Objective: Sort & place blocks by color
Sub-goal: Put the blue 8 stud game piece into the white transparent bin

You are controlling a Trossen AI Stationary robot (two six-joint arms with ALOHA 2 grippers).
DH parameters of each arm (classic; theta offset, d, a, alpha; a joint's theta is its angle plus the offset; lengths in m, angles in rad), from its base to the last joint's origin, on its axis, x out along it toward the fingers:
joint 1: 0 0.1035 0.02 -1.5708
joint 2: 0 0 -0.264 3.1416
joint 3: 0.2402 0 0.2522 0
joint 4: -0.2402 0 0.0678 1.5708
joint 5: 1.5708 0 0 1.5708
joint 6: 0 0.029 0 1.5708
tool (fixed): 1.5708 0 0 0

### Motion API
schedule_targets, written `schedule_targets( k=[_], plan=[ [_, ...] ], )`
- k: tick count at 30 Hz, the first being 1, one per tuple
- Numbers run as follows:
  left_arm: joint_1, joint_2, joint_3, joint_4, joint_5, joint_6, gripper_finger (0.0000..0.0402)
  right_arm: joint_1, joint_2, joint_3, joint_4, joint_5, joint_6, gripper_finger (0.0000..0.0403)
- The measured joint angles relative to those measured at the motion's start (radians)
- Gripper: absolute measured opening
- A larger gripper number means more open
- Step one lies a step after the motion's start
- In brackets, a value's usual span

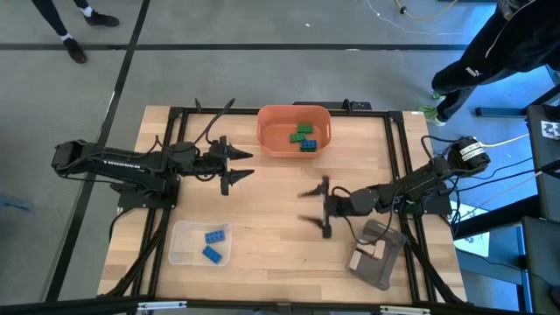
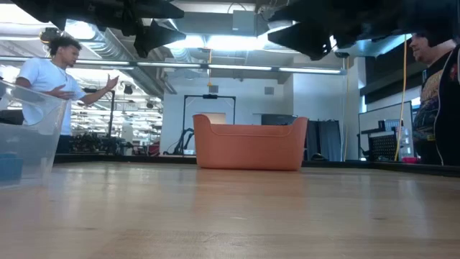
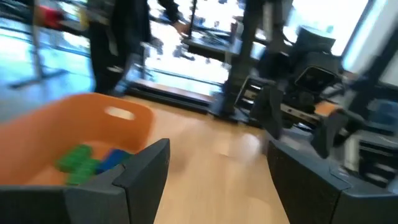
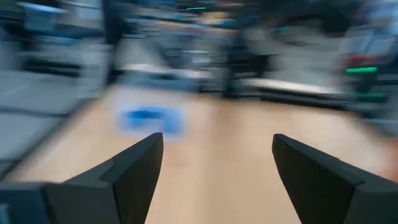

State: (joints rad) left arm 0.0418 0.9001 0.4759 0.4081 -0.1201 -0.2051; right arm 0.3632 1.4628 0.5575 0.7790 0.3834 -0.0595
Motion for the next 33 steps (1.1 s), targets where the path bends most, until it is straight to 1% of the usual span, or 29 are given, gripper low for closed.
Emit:
schedule_targets(
  k=[1, 3, 5, 6, 7, 9, 11, 14, 16, 18, 20, 23, 25, 27, 30, 33],
  plan=[
    [0.0, 0.0, 0.0, 0.009, -0.034, 0.009, 0.0261, -0.005, 0.0, 0.0, 0.01, 0.088, -0.026, 0.0304],
    [0.005, 0.0, 0.0, 0.021, -0.139, 0.056, 0.0261, -0.024, -0.012, 0.0, 0.017, 0.25, -0.093, 0.0304],
    [0.032, 0.0, 0.0, 0.029, -0.227, 0.11, 0.0261, -0.061, -0.023, 0.001, 0.041, 0.365, -0.147, 0.0304],
    [0.057, 0.0, 0.002, 0.03, -0.238, 0.124, 0.0261, -0.087, -0.033, 0.001, 0.041, 0.397, -0.166, 0.0304],
    [0.089, 0.0, 0.006, 0.022, -0.221, 0.126, 0.0261, -0.119, -0.044, 0.001, 0.041, 0.404, -0.185, 0.0304],
    [0.167, 0.0, 0.017, 0.001, -0.107, 0.112, 0.0261, -0.193, -0.068, 0.001, 0.04, 0.39, -0.19, 0.0304],
    [0.255, 0.006, 0.028, -0.009, 0.044, 0.104, 0.0261, -0.283, -0.096, 0.001, 0.025, 0.328, -0.193, 0.0304],
    [0.381, 0.04, 0.034, -0.012, 0.204, 0.104, 0.0261, -0.428, -0.127, 0.002, 0.018, 0.149, -0.209, 0.0304],
    [0.453, 0.065, 0.034, -0.01, 0.266, 0.113, 0.0261, -0.517, -0.138, 0.002, 0.017, 0.028, -0.209, 0.0304],
    [0.528, 0.089, 0.034, -0.003, 0.327, 0.126, 0.0261, -0.595, -0.142, 0.002, 0.017, -0.06, -0.207, 0.0304],
    [0.602, 0.115, 0.039, -0.006, 0.408, 0.124, 0.0261, -0.667, -0.145, 0.002, 0.017, -0.114, -0.189, 0.0304],
    [0.696, 0.156, 0.071, -0.008, 0.533, 0.034, 0.0261, -0.756, -0.145, 0.032, -0.036, -0.2, -0.102, 0.0304],
    [0.732, 0.179, 0.095, -0.004, 0.602, -0.038, 0.0261, -0.796, -0.145, 0.086, -0.13, -0.27, -0.014, 0.0304],
    [0.743, 0.187, 0.114, -0.008, 0.651, -0.118, 0.0261, -0.82, -0.145, 0.166, -0.286, -0.329, 0.098, 0.0304],
    [0.737, 0.183, 0.143, -0.001, 0.667, -0.246, 0.0261, -0.832, -0.14, 0.319, -0.572, -0.383, 0.229, 0.0304],
    [0.72, 0.178, 0.167, -0.004, 0.667, -0.367, 0.0261, -0.831, -0.125, 0.476, -0.847, -0.39, 0.345, 0.0304]
  ],
)
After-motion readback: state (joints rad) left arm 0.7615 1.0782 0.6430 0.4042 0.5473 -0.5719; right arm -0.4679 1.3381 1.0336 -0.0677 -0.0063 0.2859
